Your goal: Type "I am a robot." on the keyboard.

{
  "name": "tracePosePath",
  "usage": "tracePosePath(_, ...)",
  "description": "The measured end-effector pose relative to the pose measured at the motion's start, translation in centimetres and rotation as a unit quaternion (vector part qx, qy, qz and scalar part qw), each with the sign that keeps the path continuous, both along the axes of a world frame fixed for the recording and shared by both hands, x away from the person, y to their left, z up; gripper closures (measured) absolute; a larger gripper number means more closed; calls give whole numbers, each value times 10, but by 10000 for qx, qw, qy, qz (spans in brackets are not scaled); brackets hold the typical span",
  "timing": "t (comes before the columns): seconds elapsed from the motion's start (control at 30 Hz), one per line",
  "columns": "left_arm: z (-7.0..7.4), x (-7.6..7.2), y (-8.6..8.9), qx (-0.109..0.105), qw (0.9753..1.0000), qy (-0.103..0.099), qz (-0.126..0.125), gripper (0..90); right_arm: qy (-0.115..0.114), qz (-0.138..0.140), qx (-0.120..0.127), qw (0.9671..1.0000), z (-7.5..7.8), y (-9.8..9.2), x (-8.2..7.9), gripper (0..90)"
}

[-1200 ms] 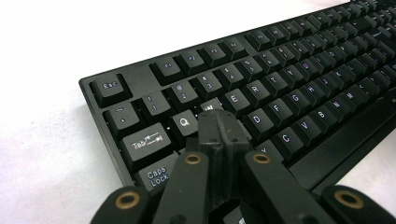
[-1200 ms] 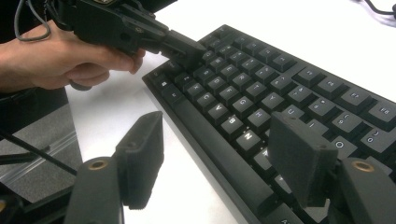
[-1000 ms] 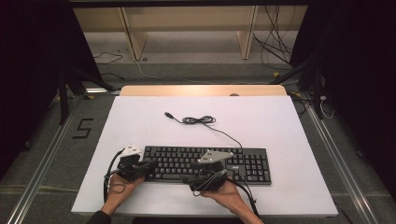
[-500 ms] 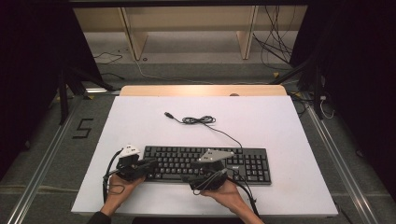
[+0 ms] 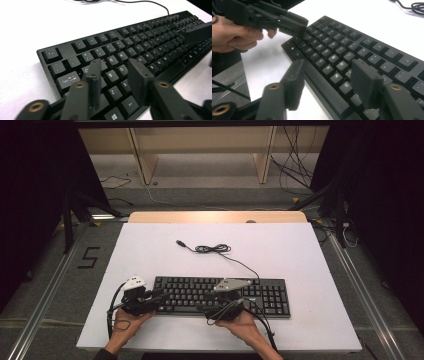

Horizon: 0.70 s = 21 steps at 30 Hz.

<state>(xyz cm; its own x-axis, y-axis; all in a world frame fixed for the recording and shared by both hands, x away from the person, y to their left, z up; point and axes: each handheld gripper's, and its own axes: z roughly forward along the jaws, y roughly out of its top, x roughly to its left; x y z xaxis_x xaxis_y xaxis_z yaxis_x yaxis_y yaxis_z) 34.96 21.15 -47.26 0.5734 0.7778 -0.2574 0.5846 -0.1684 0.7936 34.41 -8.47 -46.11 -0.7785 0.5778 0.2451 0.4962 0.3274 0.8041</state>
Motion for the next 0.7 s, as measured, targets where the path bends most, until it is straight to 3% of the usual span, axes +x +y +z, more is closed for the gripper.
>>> tracePosePath(0.37, 4, -7, -1, -246, 9995, -130, -170, 407, 50, -101, -87, 9999, -2, 0, 5, 723)
tracePosePath(0.7, 8, -13, -2, -379, 9986, -306, -197, 336, 116, -184, -194, 9996, -6, 1, 10, 881)
